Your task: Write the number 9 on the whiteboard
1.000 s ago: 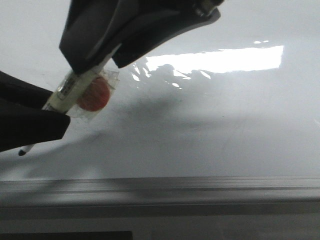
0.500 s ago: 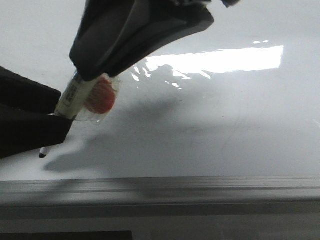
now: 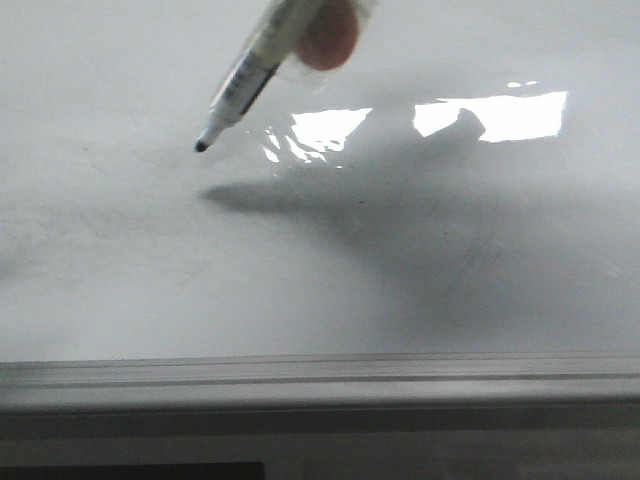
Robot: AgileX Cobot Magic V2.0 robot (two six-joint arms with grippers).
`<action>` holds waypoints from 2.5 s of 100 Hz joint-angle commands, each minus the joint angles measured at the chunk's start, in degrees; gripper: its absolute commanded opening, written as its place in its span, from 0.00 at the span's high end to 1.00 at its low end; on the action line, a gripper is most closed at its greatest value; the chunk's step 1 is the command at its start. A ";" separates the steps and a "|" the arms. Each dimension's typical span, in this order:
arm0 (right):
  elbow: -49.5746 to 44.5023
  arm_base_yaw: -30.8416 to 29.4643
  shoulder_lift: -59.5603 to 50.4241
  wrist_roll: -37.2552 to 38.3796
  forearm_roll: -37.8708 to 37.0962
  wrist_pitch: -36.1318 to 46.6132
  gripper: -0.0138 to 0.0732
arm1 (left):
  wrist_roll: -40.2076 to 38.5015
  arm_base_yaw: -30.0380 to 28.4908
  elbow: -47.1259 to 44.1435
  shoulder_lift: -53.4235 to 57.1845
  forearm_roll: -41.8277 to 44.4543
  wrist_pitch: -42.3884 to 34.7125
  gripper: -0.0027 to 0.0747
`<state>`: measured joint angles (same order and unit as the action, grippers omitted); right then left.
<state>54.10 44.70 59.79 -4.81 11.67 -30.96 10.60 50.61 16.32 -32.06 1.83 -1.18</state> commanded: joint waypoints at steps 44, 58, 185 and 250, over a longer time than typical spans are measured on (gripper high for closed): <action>8.12 -5.41 7.67 0.34 -2.37 4.98 0.90 | -0.50 -1.96 1.87 1.13 -0.91 -4.00 0.62; 8.12 -4.07 8.23 0.21 -3.43 -1.63 0.90 | -0.50 -1.96 1.87 1.13 -0.91 -4.00 0.62; 4.85 9.14 6.90 3.87 3.64 0.02 0.90 | -0.50 8.68 1.97 -21.76 1.72 -24.64 0.60; 4.85 9.50 6.90 3.87 0.60 -0.84 0.90 | -0.50 8.68 1.97 -25.29 1.72 -26.22 0.60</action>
<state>56.98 54.30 67.81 -1.04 13.31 -34.76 10.51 58.91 16.42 -57.60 3.66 -23.18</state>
